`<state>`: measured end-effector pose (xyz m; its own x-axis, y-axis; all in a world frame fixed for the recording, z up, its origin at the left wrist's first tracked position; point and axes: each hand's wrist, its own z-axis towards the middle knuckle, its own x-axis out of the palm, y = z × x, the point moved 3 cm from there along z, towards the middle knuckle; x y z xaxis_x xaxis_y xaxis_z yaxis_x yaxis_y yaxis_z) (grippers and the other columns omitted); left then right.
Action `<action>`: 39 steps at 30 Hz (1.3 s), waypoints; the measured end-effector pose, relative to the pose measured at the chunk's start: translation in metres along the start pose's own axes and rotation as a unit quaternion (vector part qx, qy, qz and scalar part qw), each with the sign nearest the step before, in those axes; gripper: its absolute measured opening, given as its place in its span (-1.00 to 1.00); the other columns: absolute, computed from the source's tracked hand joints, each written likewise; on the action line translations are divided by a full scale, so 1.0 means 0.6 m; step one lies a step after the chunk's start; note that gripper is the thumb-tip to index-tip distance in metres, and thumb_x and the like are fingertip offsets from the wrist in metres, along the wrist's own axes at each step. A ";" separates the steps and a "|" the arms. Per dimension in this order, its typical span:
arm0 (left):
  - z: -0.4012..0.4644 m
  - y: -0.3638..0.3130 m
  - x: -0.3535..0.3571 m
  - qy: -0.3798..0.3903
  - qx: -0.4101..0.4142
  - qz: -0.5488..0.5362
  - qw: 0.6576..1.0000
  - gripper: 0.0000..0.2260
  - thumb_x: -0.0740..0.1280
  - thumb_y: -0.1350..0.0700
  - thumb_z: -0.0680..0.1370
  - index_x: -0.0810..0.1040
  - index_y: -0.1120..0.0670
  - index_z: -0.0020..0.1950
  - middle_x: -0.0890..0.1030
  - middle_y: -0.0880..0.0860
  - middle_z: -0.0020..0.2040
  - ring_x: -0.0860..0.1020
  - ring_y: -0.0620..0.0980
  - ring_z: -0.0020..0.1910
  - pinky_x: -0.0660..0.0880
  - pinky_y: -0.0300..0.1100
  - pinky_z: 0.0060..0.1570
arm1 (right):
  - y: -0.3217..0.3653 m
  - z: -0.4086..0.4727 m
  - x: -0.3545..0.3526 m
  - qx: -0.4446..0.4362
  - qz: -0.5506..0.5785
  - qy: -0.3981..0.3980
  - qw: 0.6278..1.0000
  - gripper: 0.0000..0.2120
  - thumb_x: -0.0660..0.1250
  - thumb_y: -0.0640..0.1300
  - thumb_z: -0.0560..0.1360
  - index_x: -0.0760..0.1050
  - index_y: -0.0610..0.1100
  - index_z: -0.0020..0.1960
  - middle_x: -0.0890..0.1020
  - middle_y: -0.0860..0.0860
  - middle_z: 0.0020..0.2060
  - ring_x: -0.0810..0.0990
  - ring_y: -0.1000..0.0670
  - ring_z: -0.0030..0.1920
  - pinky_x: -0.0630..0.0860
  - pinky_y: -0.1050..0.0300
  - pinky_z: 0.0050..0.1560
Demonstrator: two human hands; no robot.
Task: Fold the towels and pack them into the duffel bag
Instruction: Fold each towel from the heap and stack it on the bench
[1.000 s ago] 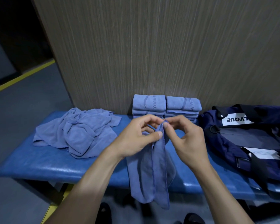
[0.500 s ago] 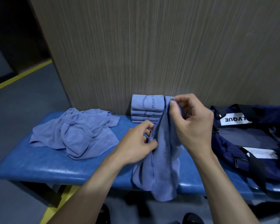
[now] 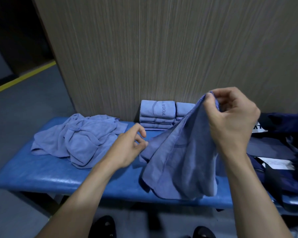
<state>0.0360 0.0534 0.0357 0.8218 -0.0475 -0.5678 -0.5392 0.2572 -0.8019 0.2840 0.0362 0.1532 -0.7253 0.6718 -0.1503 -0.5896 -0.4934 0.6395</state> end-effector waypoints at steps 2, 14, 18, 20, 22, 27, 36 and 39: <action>0.001 -0.001 -0.008 -0.014 0.017 -0.015 1.000 -0.79 0.34 0.23 0.59 0.38 -0.02 -0.11 0.50 -0.10 -0.33 0.37 -0.06 -0.39 0.36 -0.11 -0.32 | -0.006 0.001 0.002 0.017 -0.017 0.006 1.000 -0.93 0.42 -0.08 0.49 0.64 -0.07 -0.12 0.61 0.21 -0.33 0.57 0.18 -0.33 0.55 0.18 -0.16; -0.034 -0.024 0.080 0.172 0.046 0.240 0.954 -0.61 0.36 -0.31 0.45 0.59 -0.10 0.13 0.45 -0.20 0.05 0.46 -0.17 0.07 0.46 -0.12 0.09 | -0.084 -0.034 0.057 0.182 -0.089 0.089 0.975 -0.92 0.37 -0.11 0.44 0.60 -0.09 -0.19 0.60 0.14 -0.39 0.56 0.21 -0.31 0.37 0.31 -0.26; -0.041 -0.020 0.128 0.193 0.027 0.355 0.914 -0.38 0.36 -0.43 0.36 0.50 0.01 0.18 0.39 -0.05 0.14 0.39 0.04 0.14 0.45 0.02 0.10 | -0.104 -0.042 0.070 0.224 -0.058 0.087 0.969 -0.93 0.36 -0.12 0.42 0.59 -0.06 -0.23 0.63 0.07 -0.40 0.60 0.03 -0.30 0.49 0.17 -0.21; -0.047 -0.019 0.148 0.194 0.046 0.396 0.896 -0.39 0.41 -0.34 0.37 0.44 0.06 0.19 0.35 0.00 0.17 0.36 0.08 0.15 0.41 0.03 0.07 | -0.117 -0.044 0.072 0.237 -0.051 0.080 0.967 -0.93 0.36 -0.12 0.42 0.59 -0.06 -0.23 0.62 0.07 -0.40 0.59 0.01 -0.30 0.49 0.17 -0.21; -0.051 -0.018 0.153 0.178 0.066 0.410 0.892 -0.44 0.42 -0.26 0.38 0.41 0.07 0.20 0.34 0.03 0.19 0.35 0.10 0.15 0.40 0.03 0.07 | -0.131 -0.048 0.069 0.246 -0.056 0.075 0.965 -0.93 0.36 -0.11 0.42 0.59 -0.06 -0.22 0.62 0.07 -0.40 0.60 -0.01 -0.28 0.50 0.15 -0.18; -0.050 0.000 0.120 0.151 0.099 0.375 0.909 -0.63 0.27 -0.11 0.40 0.46 0.01 0.15 0.41 -0.04 0.12 0.45 0.07 0.10 0.46 0.00 0.01 | -0.172 -0.060 0.052 0.265 -0.090 0.073 0.957 -0.93 0.36 -0.12 0.44 0.60 -0.11 -0.18 0.61 0.07 -0.38 0.61 -0.04 -0.24 0.43 0.14 -0.14; -0.041 0.042 0.056 0.089 0.056 0.174 0.979 -0.93 0.43 0.04 0.43 0.57 -0.02 -0.18 0.58 -0.12 -0.20 0.55 -0.17 -0.21 0.47 -0.28 -0.18 | -0.208 -0.057 0.029 0.285 -0.062 0.039 0.956 -0.91 0.35 -0.10 0.52 0.60 -0.09 -0.10 0.58 0.13 -0.40 0.55 0.01 -0.28 0.55 -0.03 0.04; -0.035 0.048 0.041 0.076 0.062 0.172 0.980 -0.93 0.48 0.07 0.45 0.63 -0.01 -0.19 0.59 -0.12 -0.23 0.55 -0.15 -0.24 0.37 -0.40 -0.25 | -0.216 -0.057 0.025 0.291 -0.044 0.036 0.955 -0.91 0.34 -0.06 0.55 0.59 -0.04 -0.09 0.59 0.13 -0.35 0.59 -0.03 -0.19 0.55 -0.07 0.09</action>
<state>0.0367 0.0391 -0.0049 0.5535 -0.0795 -0.8290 -0.7451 0.3974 -0.5356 0.3375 0.0914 0.0425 -0.7164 0.6469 -0.2613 -0.3674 -0.0314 0.9295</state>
